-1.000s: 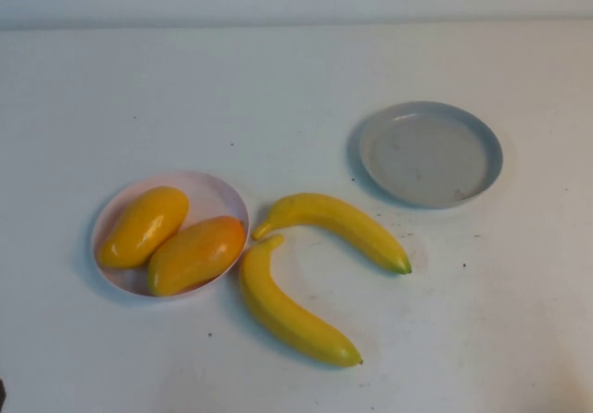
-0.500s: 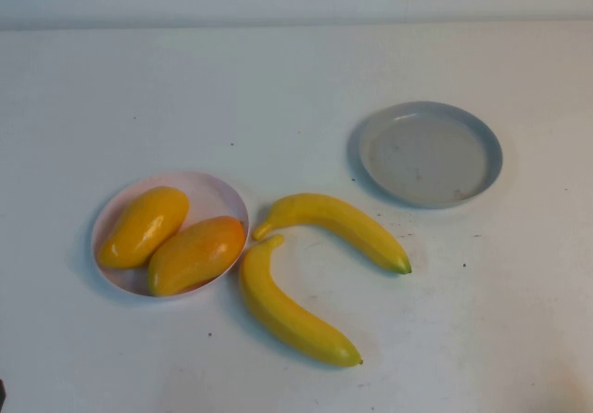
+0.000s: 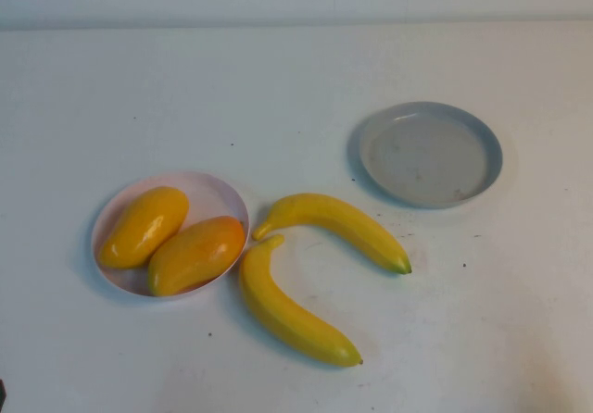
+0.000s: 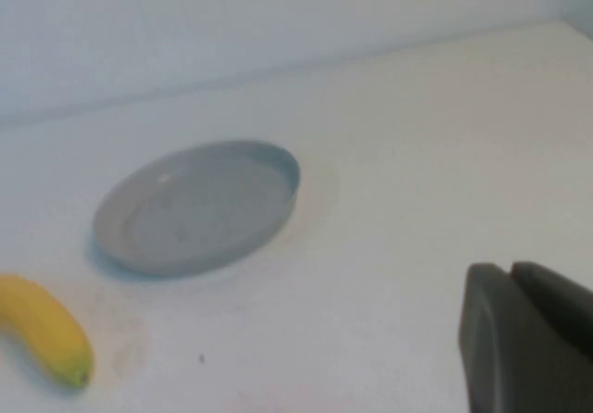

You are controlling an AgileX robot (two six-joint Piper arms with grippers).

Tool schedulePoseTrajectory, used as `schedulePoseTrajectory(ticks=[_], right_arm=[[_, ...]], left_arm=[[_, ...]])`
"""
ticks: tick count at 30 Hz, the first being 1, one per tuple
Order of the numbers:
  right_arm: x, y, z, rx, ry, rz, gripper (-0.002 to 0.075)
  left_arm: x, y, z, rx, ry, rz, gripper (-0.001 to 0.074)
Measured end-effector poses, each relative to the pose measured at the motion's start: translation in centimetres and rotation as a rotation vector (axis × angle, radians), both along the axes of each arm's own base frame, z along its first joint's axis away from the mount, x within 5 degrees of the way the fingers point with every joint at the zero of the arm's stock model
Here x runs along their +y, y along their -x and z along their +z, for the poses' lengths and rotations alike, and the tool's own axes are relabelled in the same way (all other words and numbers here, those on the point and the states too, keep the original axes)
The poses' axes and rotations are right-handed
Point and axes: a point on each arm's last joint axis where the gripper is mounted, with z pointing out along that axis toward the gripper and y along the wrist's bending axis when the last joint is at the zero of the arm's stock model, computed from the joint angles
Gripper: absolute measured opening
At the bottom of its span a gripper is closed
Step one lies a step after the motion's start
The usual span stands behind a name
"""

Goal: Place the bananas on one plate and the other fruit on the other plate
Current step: Put another type of fruit in the right plate

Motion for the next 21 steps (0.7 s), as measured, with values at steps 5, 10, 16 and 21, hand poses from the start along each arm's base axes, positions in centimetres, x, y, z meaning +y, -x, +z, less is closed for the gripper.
schedulePoseTrajectory(ticks=[5, 10, 16, 21], right_arm=[[0.0, -0.1, 2.0, -0.212, -0.065, -0.002, -0.0017], [-0.2, 0.1, 3.4, -0.363, -0.227, -0.01, -0.0017], [0.2, 0.1, 3.4, -0.117, -0.436, -0.008, -0.0017], [0.9, 0.2, 5.9, 0.126, -0.339, 0.031, -0.0017]], left_arm=[[0.0, 0.0, 0.0, 0.0, 0.0, 0.0, 0.0002], [0.0, 0.0, 0.0, 0.0, -0.001, 0.0, 0.0002], [0.0, 0.0, 0.0, 0.0, -0.001, 0.0, 0.0002], [0.0, 0.0, 0.0, 0.0, -0.001, 0.0, 0.0002]])
